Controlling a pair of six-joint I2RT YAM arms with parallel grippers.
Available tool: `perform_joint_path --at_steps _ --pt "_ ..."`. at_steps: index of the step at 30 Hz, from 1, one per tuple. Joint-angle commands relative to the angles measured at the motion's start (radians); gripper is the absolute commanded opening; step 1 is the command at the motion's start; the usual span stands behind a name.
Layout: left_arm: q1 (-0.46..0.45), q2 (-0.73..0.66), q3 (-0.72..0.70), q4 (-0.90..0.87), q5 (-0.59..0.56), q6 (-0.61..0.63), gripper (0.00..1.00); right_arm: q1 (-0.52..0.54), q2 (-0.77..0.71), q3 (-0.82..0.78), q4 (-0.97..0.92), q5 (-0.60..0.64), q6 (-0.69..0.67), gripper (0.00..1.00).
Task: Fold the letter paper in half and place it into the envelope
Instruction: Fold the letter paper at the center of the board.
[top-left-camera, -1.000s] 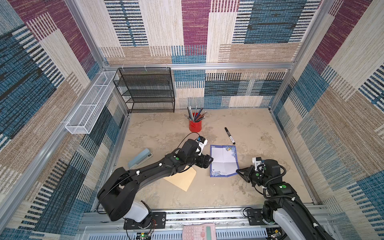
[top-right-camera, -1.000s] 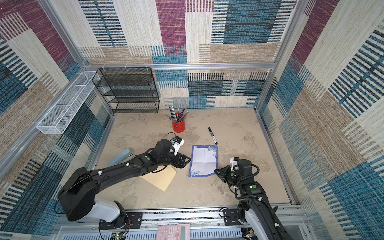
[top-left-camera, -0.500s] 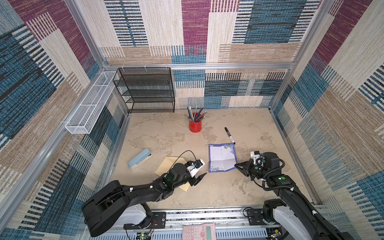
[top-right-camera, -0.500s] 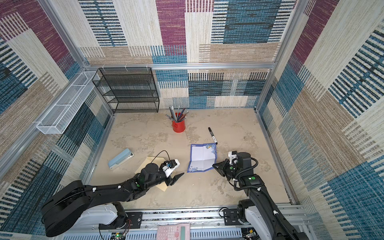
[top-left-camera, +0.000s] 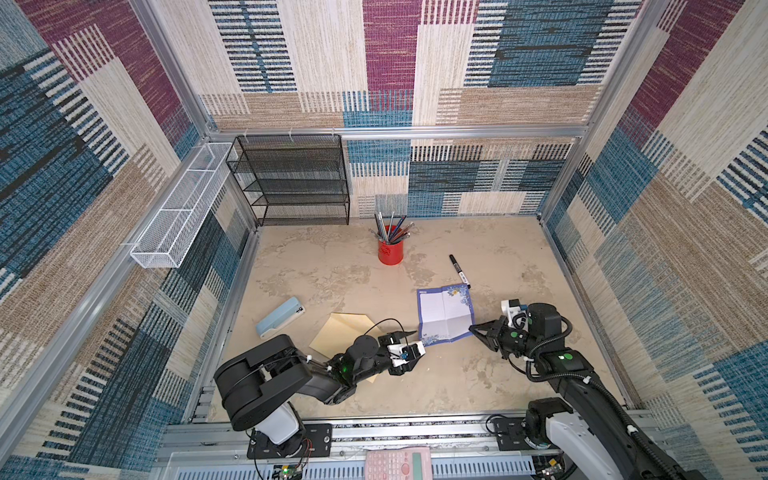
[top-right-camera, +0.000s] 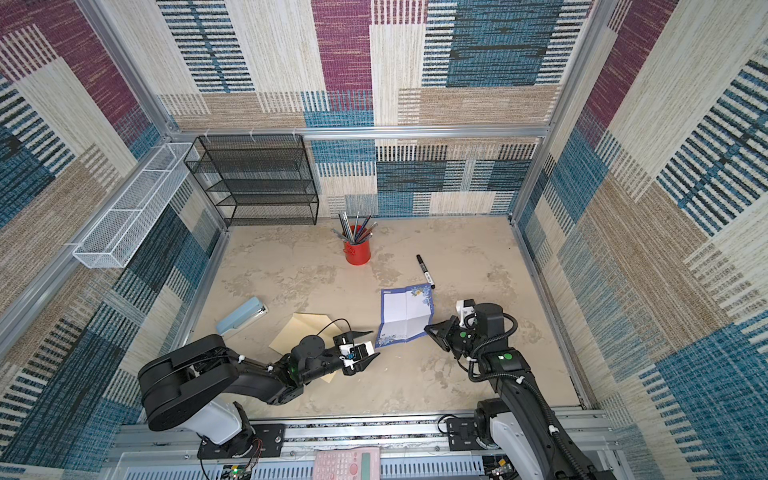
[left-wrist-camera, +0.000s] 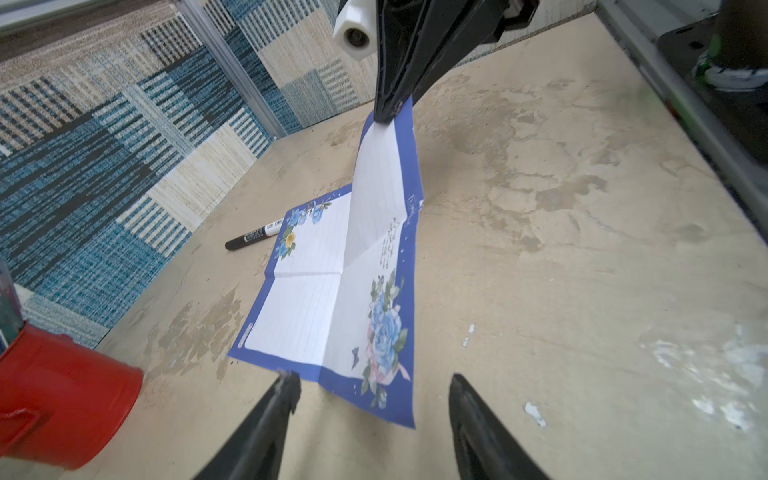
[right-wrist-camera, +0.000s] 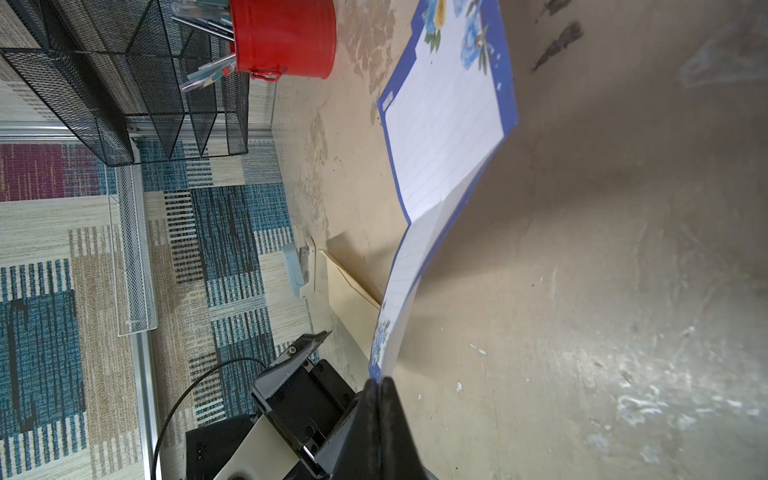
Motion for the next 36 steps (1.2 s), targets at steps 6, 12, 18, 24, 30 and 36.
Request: perform_joint_path --at_steps 6,12,18,24,30,36 --pt "-0.012 0.051 0.014 0.049 0.011 0.087 0.61 -0.001 -0.003 0.009 0.002 -0.023 0.009 0.07" --pt "-0.021 0.165 0.071 0.151 -0.075 0.117 0.63 -0.001 0.001 -0.012 0.024 -0.038 0.022 0.07" --pt "-0.023 0.263 0.117 0.221 -0.073 0.106 0.6 -0.003 -0.007 -0.011 0.023 -0.05 0.025 0.07" --pt "-0.025 0.306 0.146 0.245 -0.122 0.095 0.47 -0.005 -0.02 -0.032 0.025 -0.06 0.031 0.08" --pt "-0.025 0.299 0.143 0.243 -0.139 0.105 0.2 -0.006 -0.045 -0.048 0.013 -0.057 0.033 0.2" --pt "-0.025 0.239 0.127 0.176 -0.134 0.106 0.0 -0.008 -0.045 0.016 -0.089 -0.001 -0.056 0.64"
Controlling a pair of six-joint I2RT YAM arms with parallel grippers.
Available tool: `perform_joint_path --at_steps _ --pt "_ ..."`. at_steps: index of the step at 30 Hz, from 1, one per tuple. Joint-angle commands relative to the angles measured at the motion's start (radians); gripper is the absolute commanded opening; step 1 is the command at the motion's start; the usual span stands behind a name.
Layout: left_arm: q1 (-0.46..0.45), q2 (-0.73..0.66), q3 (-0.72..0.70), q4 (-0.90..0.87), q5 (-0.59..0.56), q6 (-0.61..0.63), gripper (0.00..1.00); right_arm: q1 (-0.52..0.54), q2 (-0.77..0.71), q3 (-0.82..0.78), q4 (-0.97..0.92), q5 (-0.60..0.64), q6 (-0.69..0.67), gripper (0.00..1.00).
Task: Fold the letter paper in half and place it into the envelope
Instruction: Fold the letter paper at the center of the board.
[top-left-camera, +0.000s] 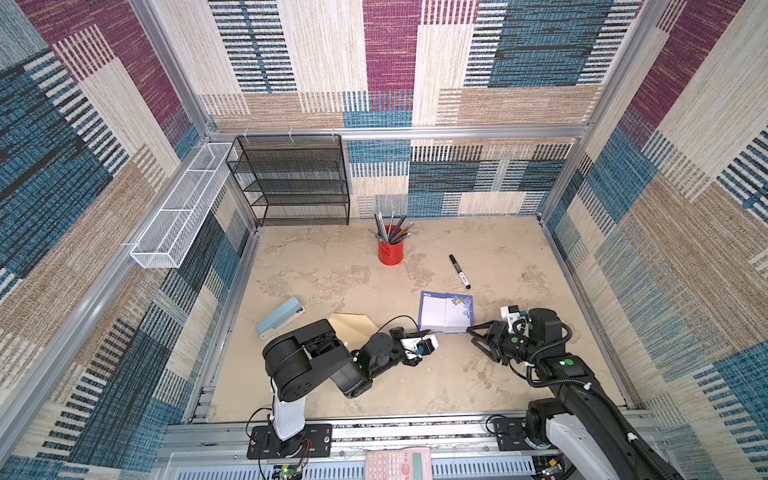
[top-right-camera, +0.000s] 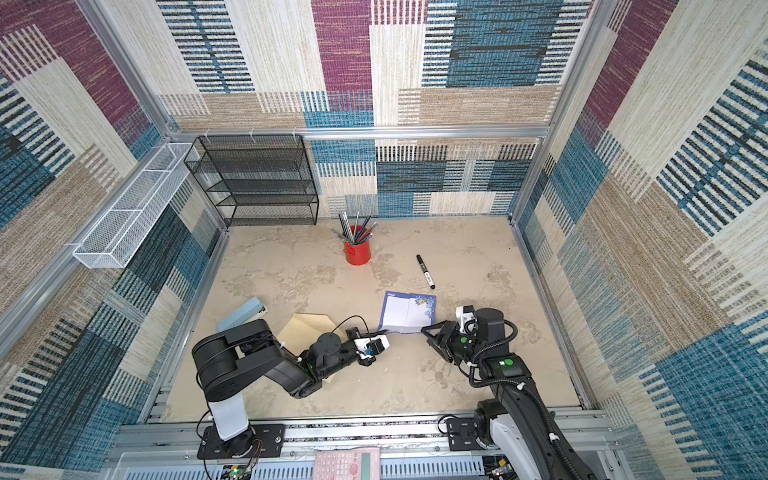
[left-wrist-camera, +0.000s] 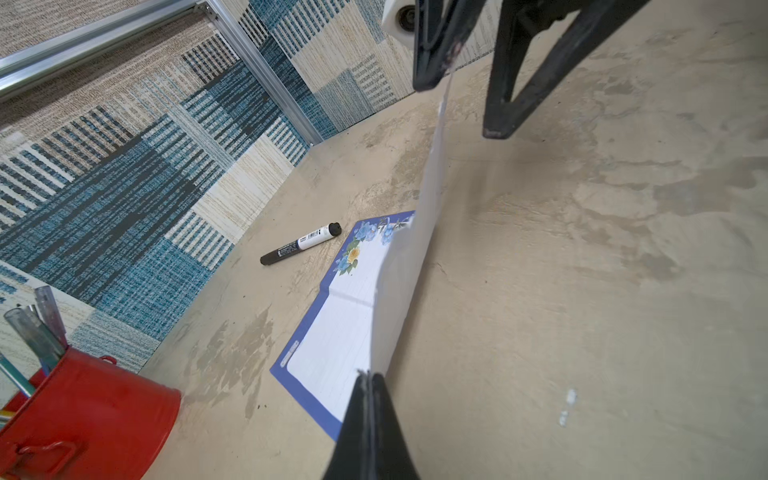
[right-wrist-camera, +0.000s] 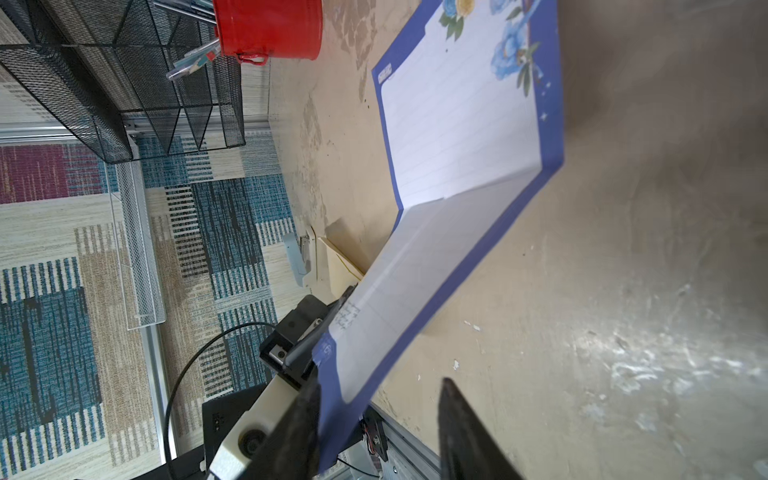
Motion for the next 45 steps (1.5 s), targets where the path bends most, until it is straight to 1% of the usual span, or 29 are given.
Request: perform_joint_path --at_steps 1,3,6,7,10,12,17,19,23,26,28,31,34,37,39,42,45 --pt "0.0 -0.038 -0.009 -0.035 0.0 0.032 0.0 -0.002 0.001 0.055 -0.07 0.047 -0.081 0.67" --pt "0.0 -0.083 -0.014 -0.101 0.008 0.041 0.0 -0.007 -0.001 0.107 -0.127 0.093 -0.13 0.73" --pt "0.001 -0.188 -0.016 -0.273 0.037 0.053 0.0 -0.021 0.017 0.214 -0.207 0.177 -0.224 0.77" --pt "0.002 -0.232 -0.013 -0.349 0.052 0.053 0.0 -0.027 0.026 0.252 -0.219 0.199 -0.25 0.78" --pt "0.001 -0.361 0.015 -0.586 0.095 0.034 0.0 -0.035 0.057 0.32 -0.216 0.229 -0.304 0.85" --pt "0.002 -0.416 0.027 -0.676 0.109 0.018 0.0 -0.042 0.083 0.325 -0.169 0.225 -0.32 0.87" --pt "0.001 -0.492 0.069 -0.894 0.121 -0.014 0.0 -0.051 0.212 0.268 0.055 0.15 -0.336 0.86" --pt "0.002 -0.508 0.106 -1.008 0.127 -0.032 0.0 -0.051 0.261 0.27 0.079 0.147 -0.369 0.86" --pt "0.002 -0.497 0.191 -1.159 0.141 -0.098 0.0 -0.051 0.281 0.277 0.085 0.166 -0.416 0.86" --pt "0.01 -0.46 0.263 -1.247 0.136 -0.16 0.0 -0.051 0.279 0.259 0.102 0.155 -0.415 0.86" --pt "0.03 -0.416 0.337 -1.334 0.132 -0.222 0.0 -0.051 0.271 0.237 0.115 0.148 -0.407 0.86" --pt "0.052 -0.34 0.436 -1.428 0.113 -0.269 0.0 -0.051 0.249 0.214 0.111 0.149 -0.407 0.86" --pt "0.08 -0.258 0.528 -1.508 0.139 -0.306 0.0 -0.052 0.219 0.197 0.103 0.149 -0.4 0.86" --pt "0.106 -0.187 0.599 -1.557 0.187 -0.337 0.0 -0.053 0.197 0.189 0.093 0.144 -0.396 0.87" --pt "0.114 -0.163 0.616 -1.562 0.202 -0.341 0.0 -0.052 0.185 0.189 0.074 0.149 -0.403 0.86" --pt "0.125 -0.146 0.618 -1.556 0.19 -0.354 0.0 -0.052 0.17 0.199 0.042 0.162 -0.427 0.86" --pt "0.148 -0.137 0.603 -1.532 0.182 -0.383 0.04 -0.051 0.168 0.216 0.01 0.14 -0.461 0.86"
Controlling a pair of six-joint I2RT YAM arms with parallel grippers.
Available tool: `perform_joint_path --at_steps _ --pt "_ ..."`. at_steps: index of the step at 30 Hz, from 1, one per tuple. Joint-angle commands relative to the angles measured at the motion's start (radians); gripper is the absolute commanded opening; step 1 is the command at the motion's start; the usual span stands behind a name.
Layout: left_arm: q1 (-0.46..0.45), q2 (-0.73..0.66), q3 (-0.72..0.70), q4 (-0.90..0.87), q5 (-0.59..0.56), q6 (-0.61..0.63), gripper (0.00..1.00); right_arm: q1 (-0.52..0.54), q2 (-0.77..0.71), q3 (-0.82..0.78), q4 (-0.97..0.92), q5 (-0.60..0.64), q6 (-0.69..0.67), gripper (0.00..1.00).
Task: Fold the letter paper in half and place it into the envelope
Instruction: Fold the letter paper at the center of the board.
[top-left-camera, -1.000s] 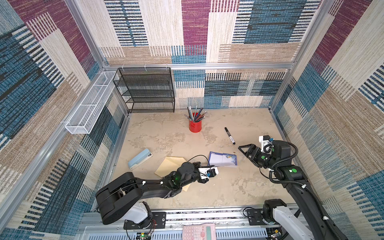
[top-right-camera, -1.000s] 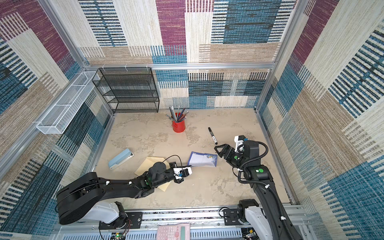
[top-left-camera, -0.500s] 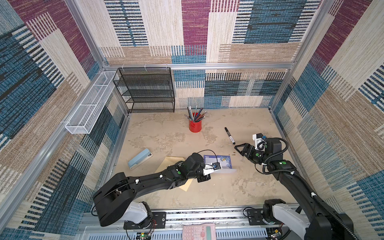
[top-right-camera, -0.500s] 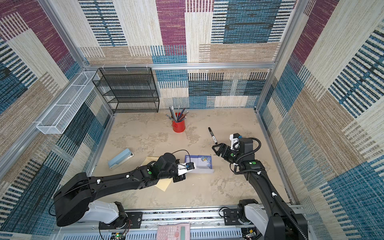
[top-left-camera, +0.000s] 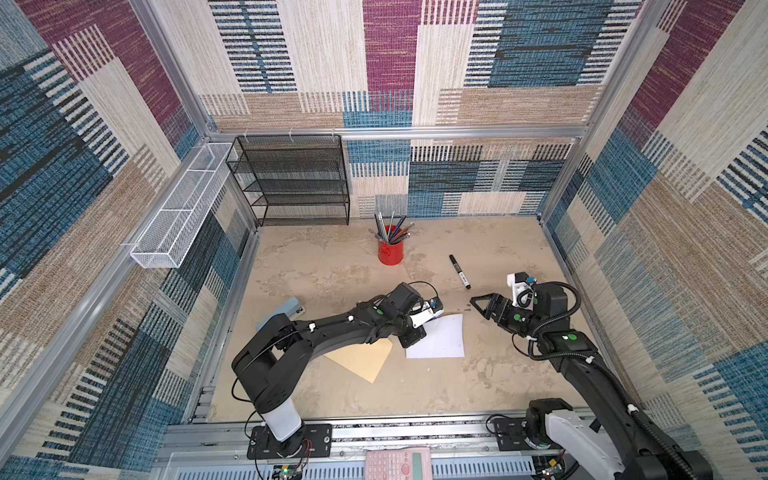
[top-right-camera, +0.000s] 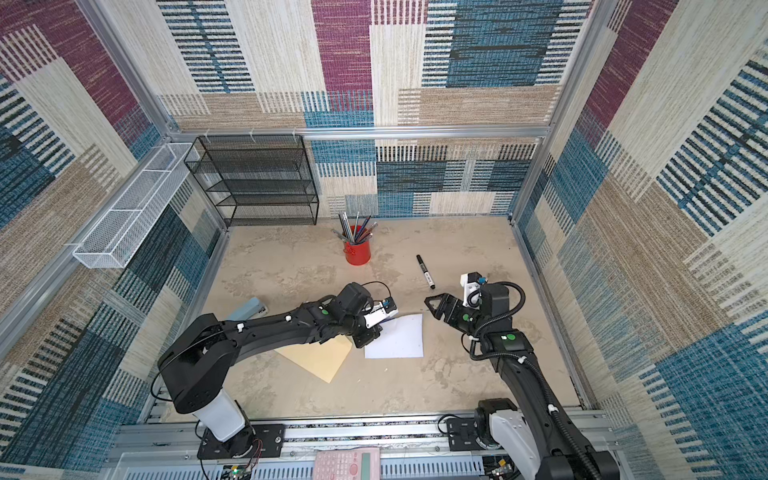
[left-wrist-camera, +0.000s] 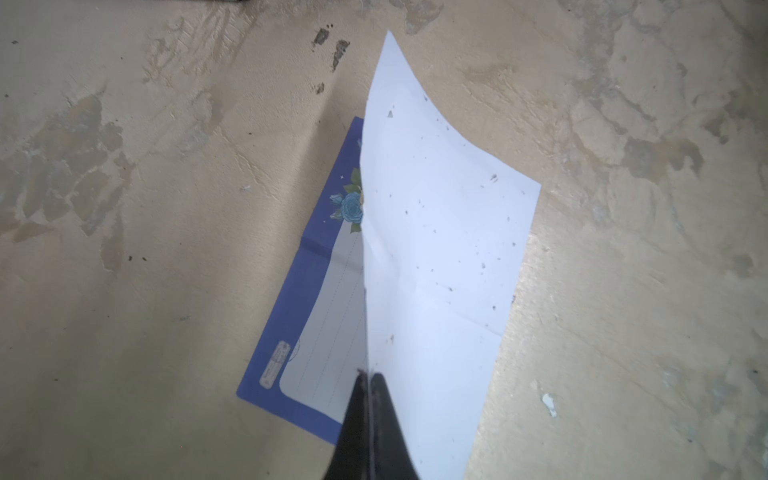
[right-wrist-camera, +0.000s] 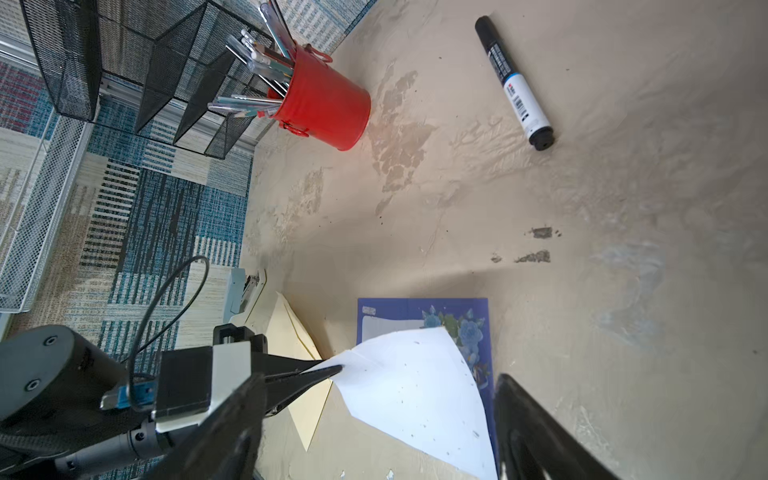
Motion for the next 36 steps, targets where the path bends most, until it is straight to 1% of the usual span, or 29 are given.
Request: perform_joint_path --at_steps 1,3,5,7,10,14,20,25,33,35,36 --pt "0.023 0.014 -0.007 0.006 0.009 -0.056 0.05 0.003 -0.003 0.018 -0.029 -0.028 -0.047 0.85" --pt "0.033 0.031 -0.001 0.013 0.01 -0.074 0.08 0.027 0.008 0.028 -0.043 -0.031 -0.06 0.84" --pt "0.04 0.049 0.011 0.02 0.01 -0.091 0.09 0.084 0.026 0.041 -0.054 -0.005 -0.057 0.82" --pt "0.042 0.064 0.018 0.034 0.009 -0.105 0.09 0.16 0.044 0.03 -0.031 0.023 -0.021 0.82" --pt "0.045 0.081 0.031 0.046 0.015 -0.121 0.1 0.248 0.075 -0.021 0.048 0.027 0.051 0.81" --pt "0.045 0.094 0.039 0.052 0.019 -0.132 0.1 0.325 0.118 -0.08 0.134 0.037 0.115 0.79" --pt "0.048 0.094 0.032 0.062 0.018 -0.139 0.13 0.336 0.183 -0.151 0.251 0.043 0.169 0.75" --pt "0.051 0.092 0.029 0.072 0.013 -0.145 0.13 0.336 0.245 -0.185 0.315 0.047 0.195 0.68" --pt "0.058 0.08 0.022 0.098 0.0 -0.155 0.16 0.335 0.253 -0.22 0.301 0.122 0.215 0.61" --pt "0.06 0.077 0.022 0.101 -0.005 -0.158 0.21 0.336 0.264 -0.233 0.306 0.129 0.219 0.6" --pt "0.062 0.073 0.018 0.11 -0.014 -0.163 0.25 0.336 0.269 -0.238 0.306 0.134 0.22 0.6"
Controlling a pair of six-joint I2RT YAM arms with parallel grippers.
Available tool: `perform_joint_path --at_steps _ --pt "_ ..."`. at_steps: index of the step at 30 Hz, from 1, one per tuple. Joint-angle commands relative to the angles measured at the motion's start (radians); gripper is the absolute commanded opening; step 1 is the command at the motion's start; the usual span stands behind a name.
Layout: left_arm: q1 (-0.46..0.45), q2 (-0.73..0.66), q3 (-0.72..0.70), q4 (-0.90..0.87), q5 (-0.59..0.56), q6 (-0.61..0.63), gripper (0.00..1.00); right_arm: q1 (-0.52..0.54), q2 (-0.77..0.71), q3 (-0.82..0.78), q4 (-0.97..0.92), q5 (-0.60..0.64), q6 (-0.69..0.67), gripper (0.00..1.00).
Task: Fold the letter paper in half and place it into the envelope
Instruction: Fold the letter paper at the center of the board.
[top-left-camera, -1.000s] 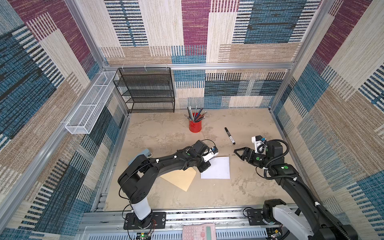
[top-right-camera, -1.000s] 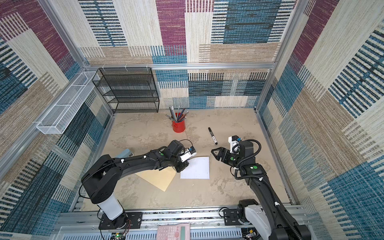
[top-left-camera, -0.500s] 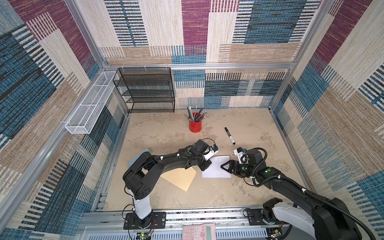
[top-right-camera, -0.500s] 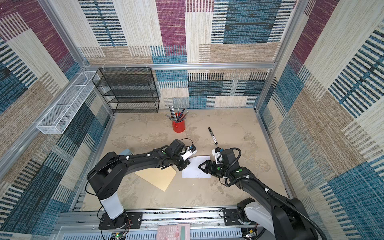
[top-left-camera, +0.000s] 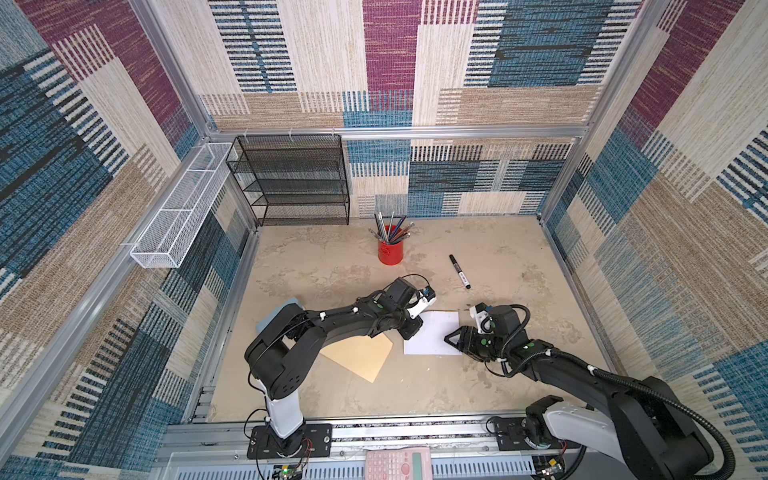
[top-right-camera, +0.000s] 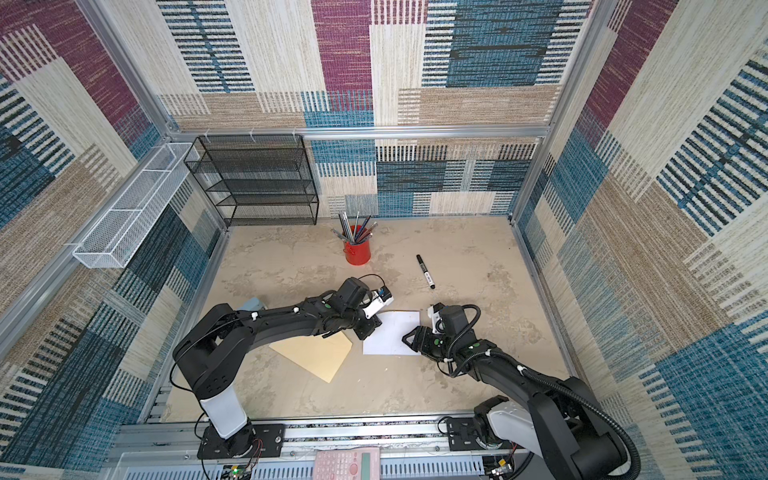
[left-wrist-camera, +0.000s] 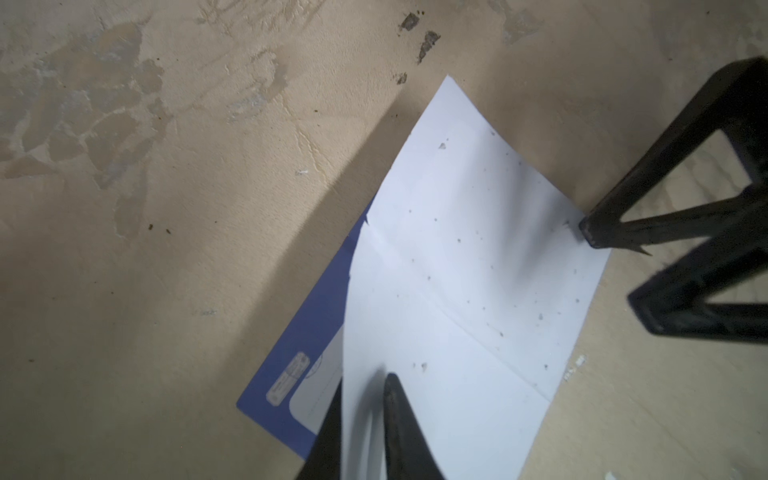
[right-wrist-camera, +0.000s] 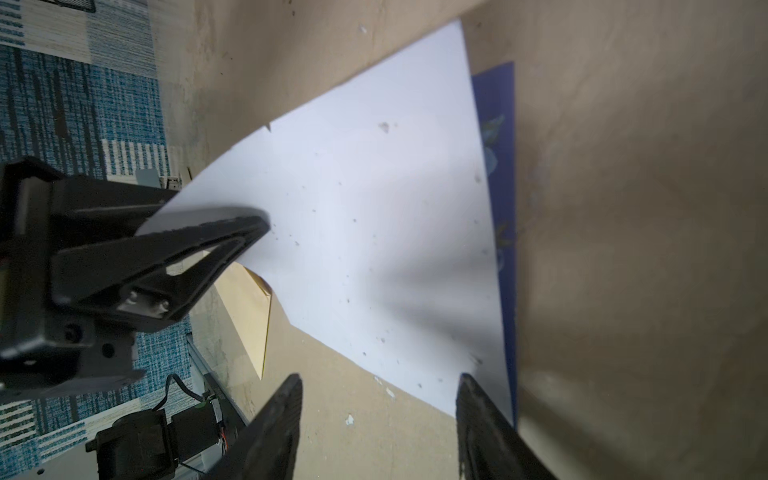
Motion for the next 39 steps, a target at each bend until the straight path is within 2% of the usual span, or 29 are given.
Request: perform_joint_path --at_steps 1,2,3,5,9,15,18,22,28,33,39 --pt "0.006 -0.02 -0.012 0.042 -0.03 -0.031 0.31 0.0 0.011 -0.014 0.037 0.037 0.018 0.59" --pt "0.01 -0.028 -0.021 0.059 -0.03 -0.035 0.36 0.0 0.011 -0.017 0.038 0.041 0.019 0.59" --pt "0.015 -0.04 -0.03 0.074 -0.029 -0.044 0.45 0.0 0.009 -0.017 0.037 0.046 0.02 0.59" --pt "0.026 -0.065 -0.047 0.106 -0.03 -0.06 0.68 0.0 0.008 -0.011 0.022 0.062 0.015 0.59" --pt "0.044 -0.118 -0.07 0.154 -0.072 -0.084 0.78 0.0 0.02 -0.002 0.007 0.078 0.007 0.59" --pt "0.058 -0.244 -0.124 0.17 -0.183 -0.088 0.77 0.002 0.03 0.009 0.0 0.086 0.001 0.59" --pt "0.04 -0.248 -0.112 0.075 -0.242 -0.067 0.72 0.0 0.015 0.021 -0.019 0.102 -0.003 0.59" --pt "0.007 -0.243 -0.16 0.069 -0.307 -0.08 0.7 0.001 0.015 0.029 -0.033 0.107 -0.009 0.6" --pt "-0.032 -0.198 -0.165 0.097 -0.325 -0.124 0.68 0.0 0.012 0.035 -0.046 0.117 -0.017 0.6" --pt "-0.088 -0.171 -0.194 0.178 -0.284 -0.163 0.67 0.0 0.019 0.031 -0.04 0.111 -0.02 0.6" --pt "-0.099 -0.112 -0.22 0.19 -0.311 -0.147 0.67 0.0 -0.001 0.037 -0.05 0.117 -0.026 0.6"
